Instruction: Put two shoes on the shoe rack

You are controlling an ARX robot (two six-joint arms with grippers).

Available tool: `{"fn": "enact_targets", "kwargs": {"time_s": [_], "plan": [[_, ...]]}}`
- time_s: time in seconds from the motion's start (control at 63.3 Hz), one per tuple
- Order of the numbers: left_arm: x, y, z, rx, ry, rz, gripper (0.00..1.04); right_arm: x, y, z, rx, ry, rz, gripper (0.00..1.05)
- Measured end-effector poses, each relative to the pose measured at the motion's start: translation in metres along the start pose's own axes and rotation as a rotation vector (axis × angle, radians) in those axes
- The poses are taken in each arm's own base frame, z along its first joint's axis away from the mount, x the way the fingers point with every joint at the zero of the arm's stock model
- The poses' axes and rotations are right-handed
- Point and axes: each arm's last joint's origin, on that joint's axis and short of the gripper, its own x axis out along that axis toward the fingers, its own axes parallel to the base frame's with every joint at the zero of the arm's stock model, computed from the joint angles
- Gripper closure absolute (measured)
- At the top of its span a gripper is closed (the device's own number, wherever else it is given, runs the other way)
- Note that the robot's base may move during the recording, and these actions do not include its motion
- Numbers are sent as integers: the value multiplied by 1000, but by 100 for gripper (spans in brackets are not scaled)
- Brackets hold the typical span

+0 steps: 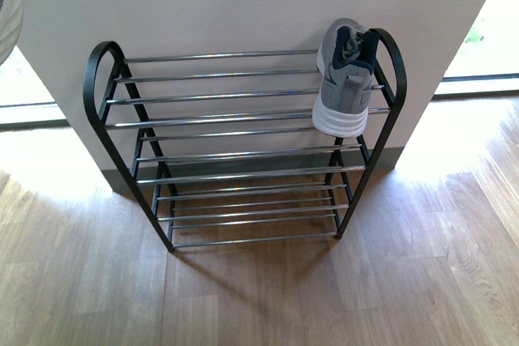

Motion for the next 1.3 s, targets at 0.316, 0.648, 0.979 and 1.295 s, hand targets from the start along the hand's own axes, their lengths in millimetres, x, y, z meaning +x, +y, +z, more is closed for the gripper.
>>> {"fn": "enact_targets", "kwargs": {"time_s": [0.316,0.648,0.979,1.295], "plan": [[0,0,0,0,0,0,103,0,0,0,-1,-1,0,98],[24,-14,10,-61,58,19,103,0,0,0,-1,-2,0,37],[145,-124,29,-113,209,-299,103,0,0,0,-1,-2,0,9],[248,-239,-16,-105,393,-476,103,0,0,0,-1,-2,0,9]]}}
